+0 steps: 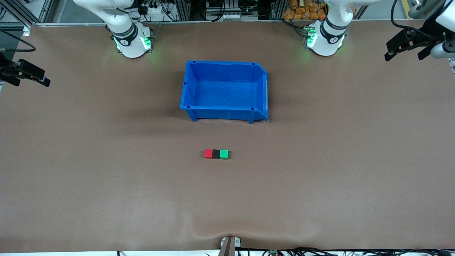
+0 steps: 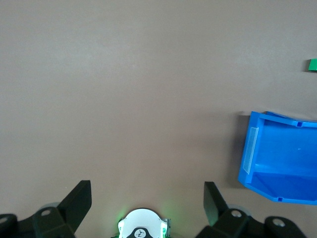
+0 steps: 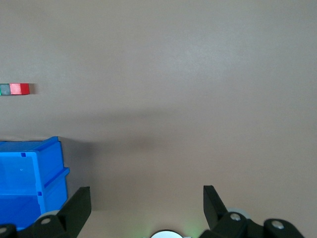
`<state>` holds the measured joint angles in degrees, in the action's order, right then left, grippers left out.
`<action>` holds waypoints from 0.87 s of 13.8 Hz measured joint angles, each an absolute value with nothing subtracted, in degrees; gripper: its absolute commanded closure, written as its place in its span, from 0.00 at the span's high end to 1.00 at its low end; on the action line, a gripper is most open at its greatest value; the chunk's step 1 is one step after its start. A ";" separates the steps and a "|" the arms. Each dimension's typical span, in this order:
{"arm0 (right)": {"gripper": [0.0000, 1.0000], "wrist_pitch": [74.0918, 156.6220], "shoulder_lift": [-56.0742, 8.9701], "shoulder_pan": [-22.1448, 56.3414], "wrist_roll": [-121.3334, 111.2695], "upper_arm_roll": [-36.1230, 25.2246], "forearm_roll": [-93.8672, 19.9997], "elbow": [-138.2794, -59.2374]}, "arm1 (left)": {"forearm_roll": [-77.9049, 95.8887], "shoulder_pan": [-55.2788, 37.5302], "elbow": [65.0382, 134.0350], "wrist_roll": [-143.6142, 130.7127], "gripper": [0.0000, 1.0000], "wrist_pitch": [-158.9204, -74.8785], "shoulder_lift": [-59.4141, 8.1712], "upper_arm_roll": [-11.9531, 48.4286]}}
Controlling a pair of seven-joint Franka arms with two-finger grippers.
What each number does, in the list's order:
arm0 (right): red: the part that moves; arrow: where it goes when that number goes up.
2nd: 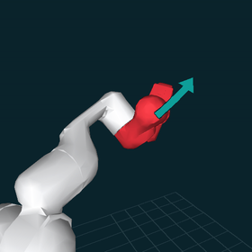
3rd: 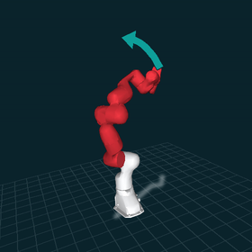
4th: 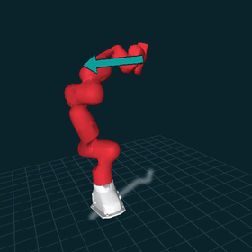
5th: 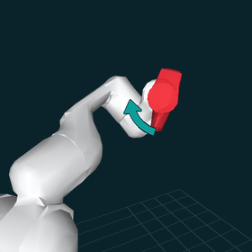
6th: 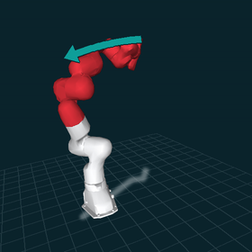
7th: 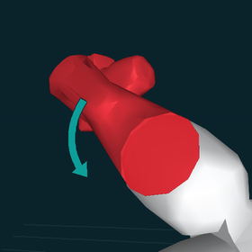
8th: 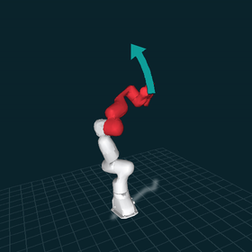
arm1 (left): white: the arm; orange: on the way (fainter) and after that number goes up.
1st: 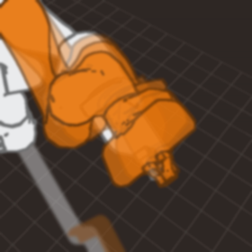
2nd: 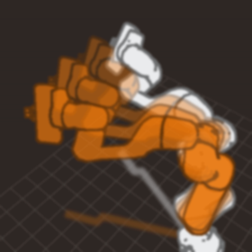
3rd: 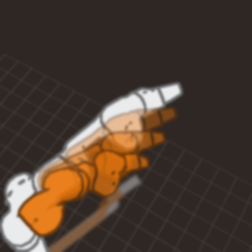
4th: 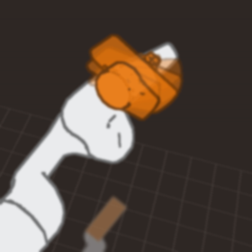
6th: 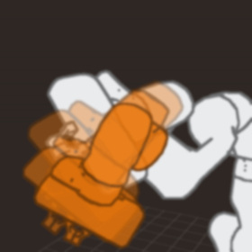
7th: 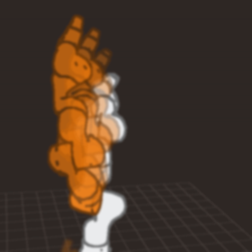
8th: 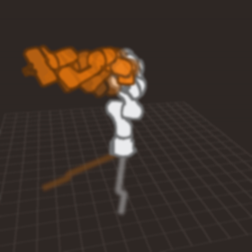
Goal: Attach green and red cubes to black cube
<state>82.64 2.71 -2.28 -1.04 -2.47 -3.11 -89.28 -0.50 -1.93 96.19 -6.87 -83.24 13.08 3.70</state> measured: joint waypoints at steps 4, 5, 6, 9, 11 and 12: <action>1.00 82.62 2.71 -2.27 -1.05 -2.46 -3.11 -89.33 | -1.00 -3.31 96.05 -7.03 1.00 -83.72 13.80 3.16; 1.00 82.62 2.70 -2.24 -1.05 -2.45 -3.11 -89.40 | -1.75 -3.78 96.00 -7.03 1.00 -83.76 13.82 3.09; 1.00 82.66 2.69 -2.20 -1.05 -2.44 -3.11 -89.43 | -2.66 -4.14 95.97 -7.03 1.00 -83.84 13.82 3.09; 1.00 83.27 2.68 -2.09 -1.10 -2.44 -3.11 -89.43 | -3.31 -4.49 95.84 -7.03 1.00 -83.91 13.82 2.95; 1.00 83.03 2.68 -2.09 -1.39 -2.47 -3.11 -89.43 | -3.31 -4.51 95.83 -7.03 1.00 -83.91 13.82 2.59; 1.00 82.86 2.68 -2.10 -1.45 -2.52 -3.09 -89.43 | -3.31 -4.51 95.83 -7.03 1.00 -83.91 13.82 2.20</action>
<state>82.86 2.68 -2.10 -1.45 -2.52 -3.09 -89.43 -3.31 -4.51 95.83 -7.03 -83.91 13.82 2.20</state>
